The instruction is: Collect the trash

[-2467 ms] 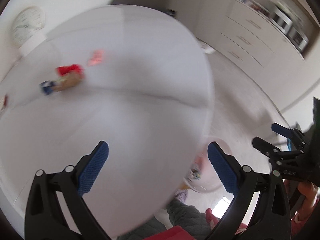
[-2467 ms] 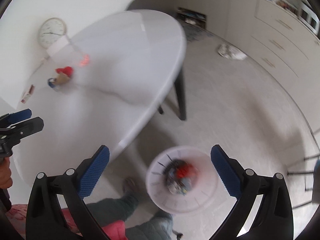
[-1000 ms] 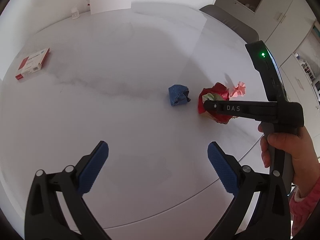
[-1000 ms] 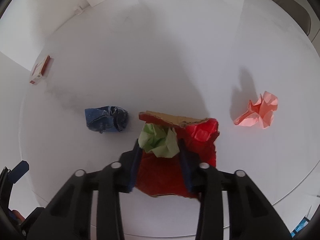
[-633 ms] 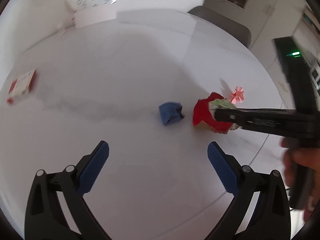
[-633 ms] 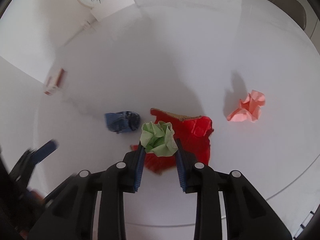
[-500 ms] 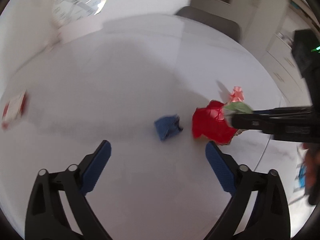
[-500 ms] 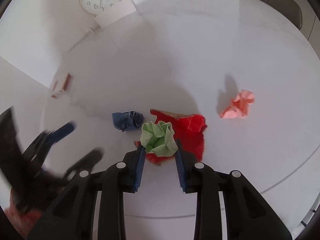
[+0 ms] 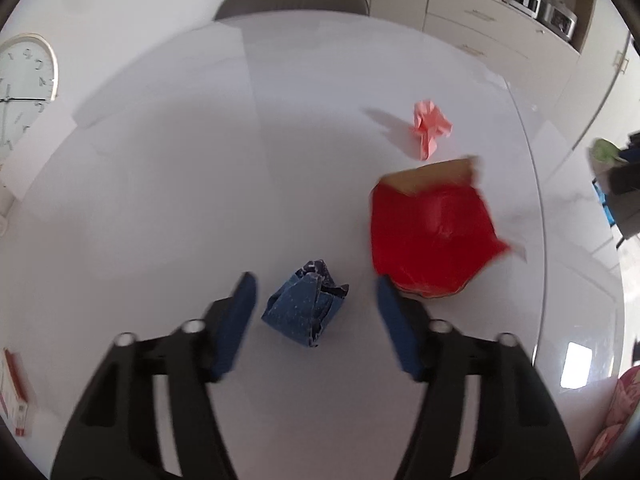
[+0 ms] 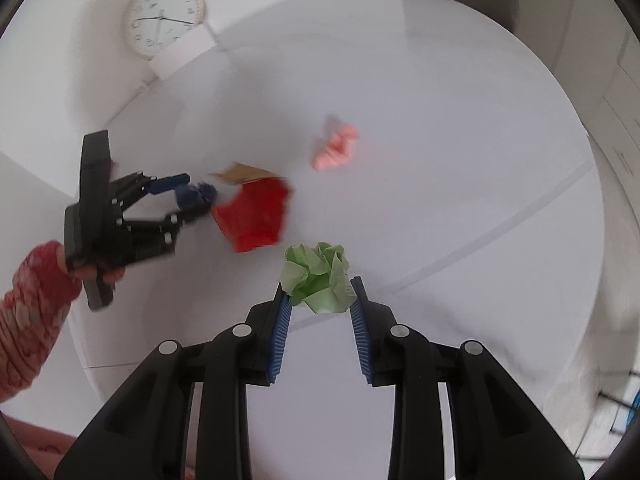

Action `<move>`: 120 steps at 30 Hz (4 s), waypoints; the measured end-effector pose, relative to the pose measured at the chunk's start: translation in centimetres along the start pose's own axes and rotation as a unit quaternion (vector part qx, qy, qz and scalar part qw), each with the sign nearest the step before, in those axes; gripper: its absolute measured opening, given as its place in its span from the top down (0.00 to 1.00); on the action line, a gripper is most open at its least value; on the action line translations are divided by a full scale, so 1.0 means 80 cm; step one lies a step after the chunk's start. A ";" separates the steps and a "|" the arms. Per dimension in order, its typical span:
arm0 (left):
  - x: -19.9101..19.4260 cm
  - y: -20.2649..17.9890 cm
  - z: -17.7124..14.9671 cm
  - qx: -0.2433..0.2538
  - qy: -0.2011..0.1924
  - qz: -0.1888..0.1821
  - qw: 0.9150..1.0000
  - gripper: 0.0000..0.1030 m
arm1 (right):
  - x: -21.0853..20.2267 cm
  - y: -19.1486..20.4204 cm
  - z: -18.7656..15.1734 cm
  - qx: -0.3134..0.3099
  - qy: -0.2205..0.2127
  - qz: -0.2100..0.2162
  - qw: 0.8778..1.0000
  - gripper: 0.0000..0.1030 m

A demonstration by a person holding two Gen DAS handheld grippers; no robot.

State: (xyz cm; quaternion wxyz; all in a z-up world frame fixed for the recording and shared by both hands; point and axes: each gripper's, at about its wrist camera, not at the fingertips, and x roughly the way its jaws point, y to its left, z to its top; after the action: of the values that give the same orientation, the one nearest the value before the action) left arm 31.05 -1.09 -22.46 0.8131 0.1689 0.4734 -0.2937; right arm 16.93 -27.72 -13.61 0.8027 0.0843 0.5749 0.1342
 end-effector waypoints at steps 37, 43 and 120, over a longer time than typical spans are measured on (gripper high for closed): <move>-0.148 -0.238 0.007 -0.084 -0.057 -0.046 0.994 0.69 | -0.116 -0.202 -0.240 0.159 -0.044 -0.046 0.985 0.69; -0.134 -0.359 0.029 -0.030 -0.046 -0.089 0.994 0.68 | -0.076 -0.264 -0.311 0.182 -0.002 -0.067 0.981 0.69; -0.066 -0.150 0.055 -0.431 0.029 0.049 0.900 0.08 | -0.028 -0.089 -0.061 -0.054 -0.084 -0.018 0.995 0.03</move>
State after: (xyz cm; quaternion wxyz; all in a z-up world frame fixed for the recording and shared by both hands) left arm 24.31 -11.10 -15.67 0.8057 -0.1672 0.5681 -0.0158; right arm 12.49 -35.27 -15.21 0.8537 0.0415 0.4991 0.1430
